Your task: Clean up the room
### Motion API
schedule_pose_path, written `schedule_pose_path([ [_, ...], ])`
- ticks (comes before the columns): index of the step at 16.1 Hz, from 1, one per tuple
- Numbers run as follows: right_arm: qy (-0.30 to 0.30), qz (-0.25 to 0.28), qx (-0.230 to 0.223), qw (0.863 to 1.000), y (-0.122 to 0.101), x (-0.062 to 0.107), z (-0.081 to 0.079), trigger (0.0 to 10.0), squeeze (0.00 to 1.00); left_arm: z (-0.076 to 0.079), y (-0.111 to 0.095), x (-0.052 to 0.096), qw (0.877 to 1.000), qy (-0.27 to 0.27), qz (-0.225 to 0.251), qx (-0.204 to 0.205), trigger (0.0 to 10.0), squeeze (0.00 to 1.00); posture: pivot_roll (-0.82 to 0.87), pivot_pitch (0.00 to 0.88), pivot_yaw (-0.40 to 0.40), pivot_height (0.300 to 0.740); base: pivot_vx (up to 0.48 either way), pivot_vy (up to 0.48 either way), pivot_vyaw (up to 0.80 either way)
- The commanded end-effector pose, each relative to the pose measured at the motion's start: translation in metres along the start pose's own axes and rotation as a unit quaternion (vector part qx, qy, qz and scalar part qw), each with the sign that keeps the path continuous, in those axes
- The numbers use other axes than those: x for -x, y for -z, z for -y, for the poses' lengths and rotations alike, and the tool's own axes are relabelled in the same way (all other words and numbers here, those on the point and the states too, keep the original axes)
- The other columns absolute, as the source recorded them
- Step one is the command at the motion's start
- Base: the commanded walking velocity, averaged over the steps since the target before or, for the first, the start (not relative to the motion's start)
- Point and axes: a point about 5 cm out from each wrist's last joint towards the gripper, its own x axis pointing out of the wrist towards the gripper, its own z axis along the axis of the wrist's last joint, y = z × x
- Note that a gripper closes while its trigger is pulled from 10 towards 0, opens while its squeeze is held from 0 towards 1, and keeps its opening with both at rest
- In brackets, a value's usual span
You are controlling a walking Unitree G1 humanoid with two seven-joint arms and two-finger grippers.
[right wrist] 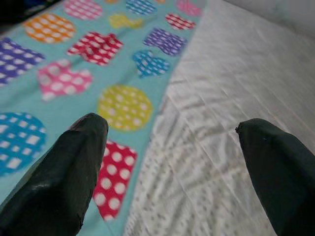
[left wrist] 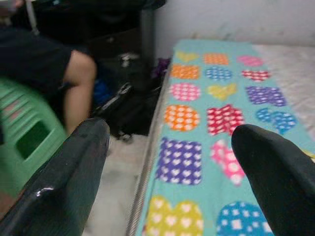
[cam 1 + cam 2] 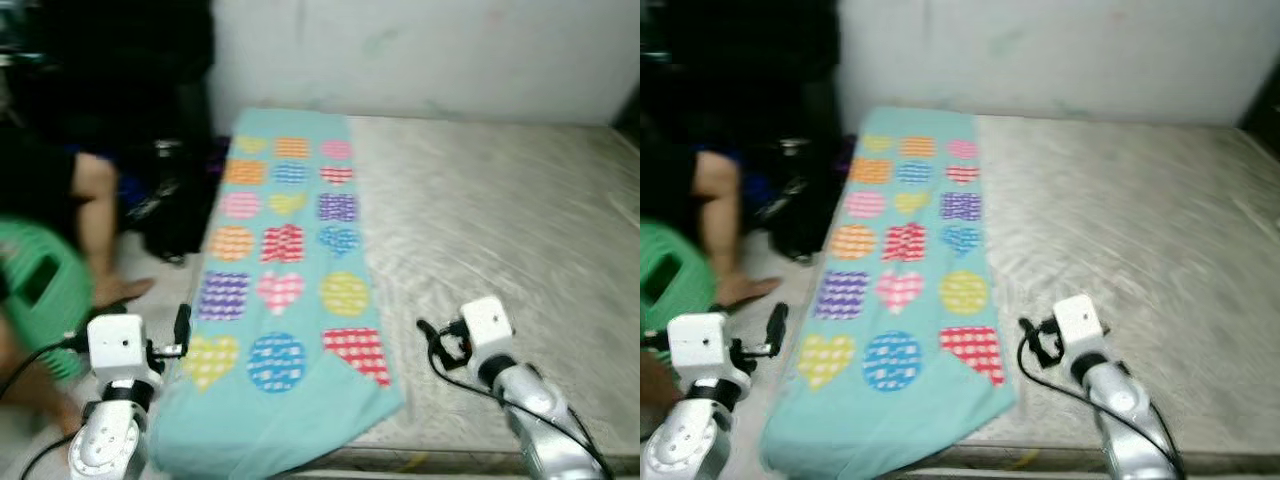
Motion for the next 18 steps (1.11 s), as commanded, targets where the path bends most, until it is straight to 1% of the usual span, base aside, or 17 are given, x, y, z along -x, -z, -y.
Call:
schedule_pose_path([
  [1,0.002,0.002,-0.008,1.0,-0.003,0.0,0.001,10.0,0.0,0.002,0.0,-0.001,1.0,0.003,0.0,0.004,10.0,0.0,-0.1,0.0,-0.042,0.74,0.0,0.0,0.0],
  [4,0.006,0.002,-0.015,1.0,-0.004,-0.002,0.004,10.0,0.0,0.006,-0.001,-0.003,1.0,0.007,0.0,0.014,10.0,0.0,-0.1,0.0,-0.043,0.74,0.0,0.0,0.0],
  [7,0.007,0.003,-0.016,1.0,-0.006,-0.003,0.003,10.0,0.0,0.007,-0.001,-0.004,1.0,0.01,0.0,0.019,10.0,0.0,-0.11,0.0,-0.044,0.74,0.0,0.0,0.0],
  [11,0.004,0.007,-0.025,1.0,-0.007,-0.003,0.0,10.0,0.0,0.01,-0.001,-0.004,1.0,0.019,-0.003,0.024,10.0,0.0,-0.11,0.0,-0.043,0.74,0.0,0.0,0.0],
  [18,-0.006,0.011,-0.027,1.0,-0.008,-0.003,-0.004,10.0,0.0,0.012,0.002,-0.002,0.999,0.028,-0.008,0.028,10.0,0.0,-0.11,0.0,-0.043,0.74,0.0,0.0,0.0],
])
